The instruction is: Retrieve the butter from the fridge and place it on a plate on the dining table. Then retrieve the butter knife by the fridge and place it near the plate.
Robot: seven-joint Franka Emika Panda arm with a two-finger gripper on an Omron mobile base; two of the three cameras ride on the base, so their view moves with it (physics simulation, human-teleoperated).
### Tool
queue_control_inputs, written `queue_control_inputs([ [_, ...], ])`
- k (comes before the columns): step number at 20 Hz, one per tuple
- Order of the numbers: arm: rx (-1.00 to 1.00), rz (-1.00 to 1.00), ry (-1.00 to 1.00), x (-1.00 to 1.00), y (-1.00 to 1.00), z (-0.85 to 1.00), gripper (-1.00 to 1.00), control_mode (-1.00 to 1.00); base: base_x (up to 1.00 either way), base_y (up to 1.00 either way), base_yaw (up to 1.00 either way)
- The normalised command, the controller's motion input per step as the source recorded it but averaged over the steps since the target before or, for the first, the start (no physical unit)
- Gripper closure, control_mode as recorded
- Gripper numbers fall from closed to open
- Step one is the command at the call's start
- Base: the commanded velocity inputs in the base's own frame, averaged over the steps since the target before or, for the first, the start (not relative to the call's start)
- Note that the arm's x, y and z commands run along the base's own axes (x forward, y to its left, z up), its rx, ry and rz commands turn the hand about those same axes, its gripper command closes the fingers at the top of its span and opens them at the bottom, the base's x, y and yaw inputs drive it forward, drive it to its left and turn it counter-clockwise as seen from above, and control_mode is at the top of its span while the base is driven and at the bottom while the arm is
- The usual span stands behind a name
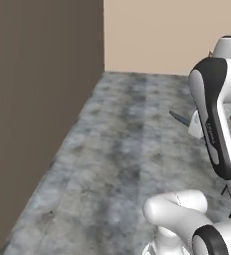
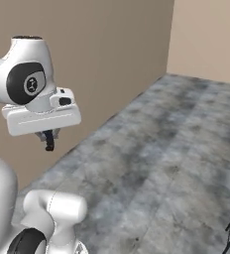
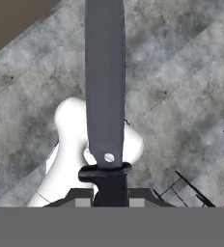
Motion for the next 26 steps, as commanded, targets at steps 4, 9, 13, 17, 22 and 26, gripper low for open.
queue_control_inputs([
  [4, 0.00, 0.00, 0.00, 0.00, 0.00, 0.00, 1.00, 1.00, 1.00, -0.13, -0.26],
  [9, 0.00, 0.00, 0.00, 0.00, 0.00, 0.00, 1.00, 1.00, 1.00, -0.14, -0.28],
  [13, 0.00, 0.00, 0.00, 0.00, 0.00, 0.00, 1.00, 1.00, 0.99, 0.03, -0.40],
  [17, 0.00, 0.00, 0.00, 0.00, 0.00, 0.00, 1.00, 1.00, 0.89, 0.23, -0.55],
  [22, 0.00, 0.00, 0.00, 0.00, 0.00, 0.00, 1.00, 1.00, 0.85, 0.29, -0.57],
  [26, 0.00, 0.00, 0.00, 0.00, 0.00, 0.00, 1.00, 1.00, 0.72, 0.19, -0.59],
])
